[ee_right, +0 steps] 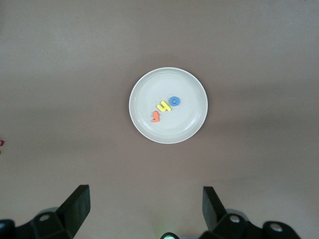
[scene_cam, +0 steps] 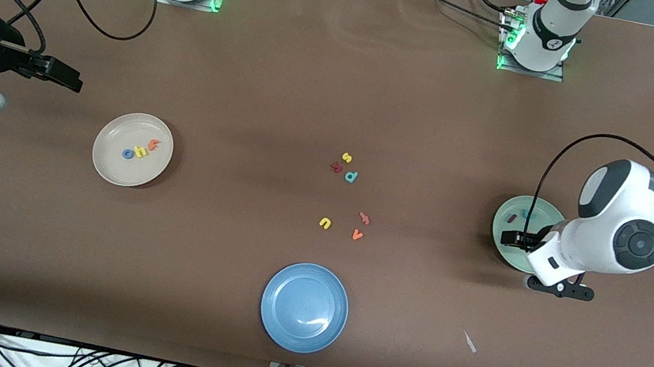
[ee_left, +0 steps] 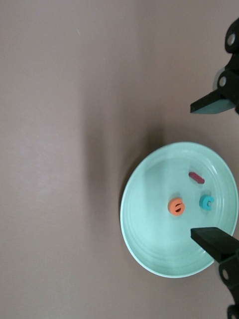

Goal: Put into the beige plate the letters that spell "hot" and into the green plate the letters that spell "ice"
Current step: 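Carry the orange e over the green plate with the left gripper, then lower the orange e onto the green plate and open the left gripper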

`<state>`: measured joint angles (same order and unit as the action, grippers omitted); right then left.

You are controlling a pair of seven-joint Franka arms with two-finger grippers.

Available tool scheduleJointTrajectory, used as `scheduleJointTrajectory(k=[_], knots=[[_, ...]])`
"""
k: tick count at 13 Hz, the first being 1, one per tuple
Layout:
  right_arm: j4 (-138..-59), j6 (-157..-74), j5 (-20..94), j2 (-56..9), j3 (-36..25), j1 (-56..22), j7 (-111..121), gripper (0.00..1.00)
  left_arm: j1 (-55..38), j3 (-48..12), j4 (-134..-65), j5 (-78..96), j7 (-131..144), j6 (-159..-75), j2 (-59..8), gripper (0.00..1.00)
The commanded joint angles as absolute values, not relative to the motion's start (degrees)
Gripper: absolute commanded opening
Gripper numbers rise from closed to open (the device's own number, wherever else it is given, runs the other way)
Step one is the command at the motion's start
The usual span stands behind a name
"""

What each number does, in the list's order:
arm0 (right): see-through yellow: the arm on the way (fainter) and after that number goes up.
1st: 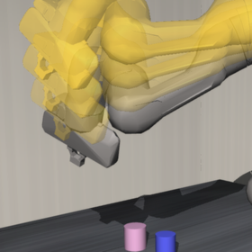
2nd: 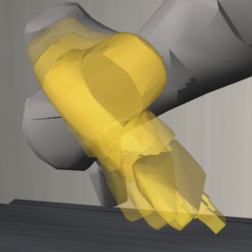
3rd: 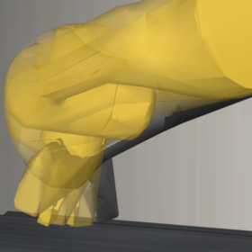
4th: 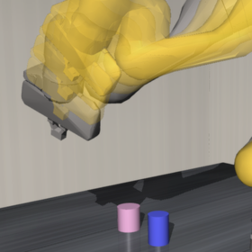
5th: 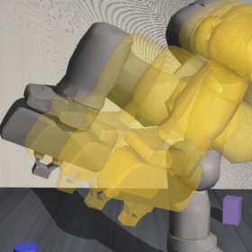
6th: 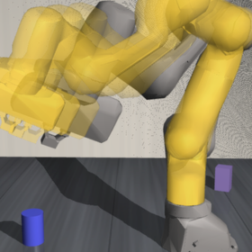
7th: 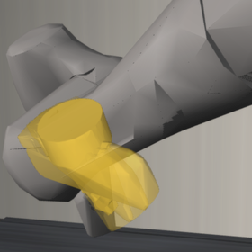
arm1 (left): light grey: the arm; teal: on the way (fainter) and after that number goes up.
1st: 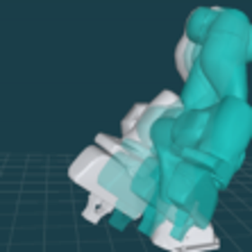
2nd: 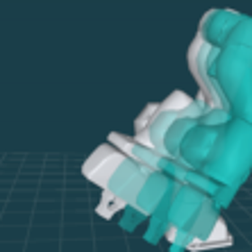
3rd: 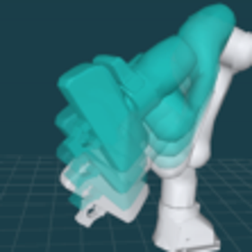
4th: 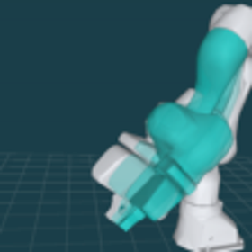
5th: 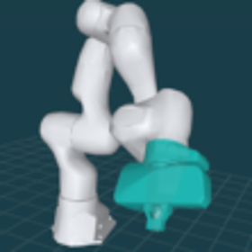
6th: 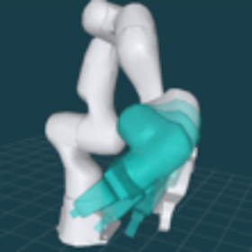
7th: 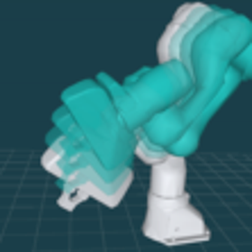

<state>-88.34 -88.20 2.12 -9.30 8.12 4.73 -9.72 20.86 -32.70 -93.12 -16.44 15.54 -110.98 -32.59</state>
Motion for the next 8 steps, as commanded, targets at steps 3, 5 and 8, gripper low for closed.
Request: scheduleJointTrajectory(k=[3,5,8], knots=[[-87.2,-88.0,2.6,-9.7,7.4,4.1,-9.6,1.00,16.5,-32.4,-92.5,-15.3,21.9,-109.8,-31.0,1.00],[-87.2,-88.0,2.6,-9.7,7.5,4.1,-9.6,1.00,16.3,-32.4,-91.4,-15.4,21.8,-109.8,-30.9,0.99],[-87.2,-88.0,2.6,-9.7,7.5,4.1,-9.6,1.00,16.5,-32.4,-90.8,-15.4,21.6,-109.1,-30.4,0.99]])
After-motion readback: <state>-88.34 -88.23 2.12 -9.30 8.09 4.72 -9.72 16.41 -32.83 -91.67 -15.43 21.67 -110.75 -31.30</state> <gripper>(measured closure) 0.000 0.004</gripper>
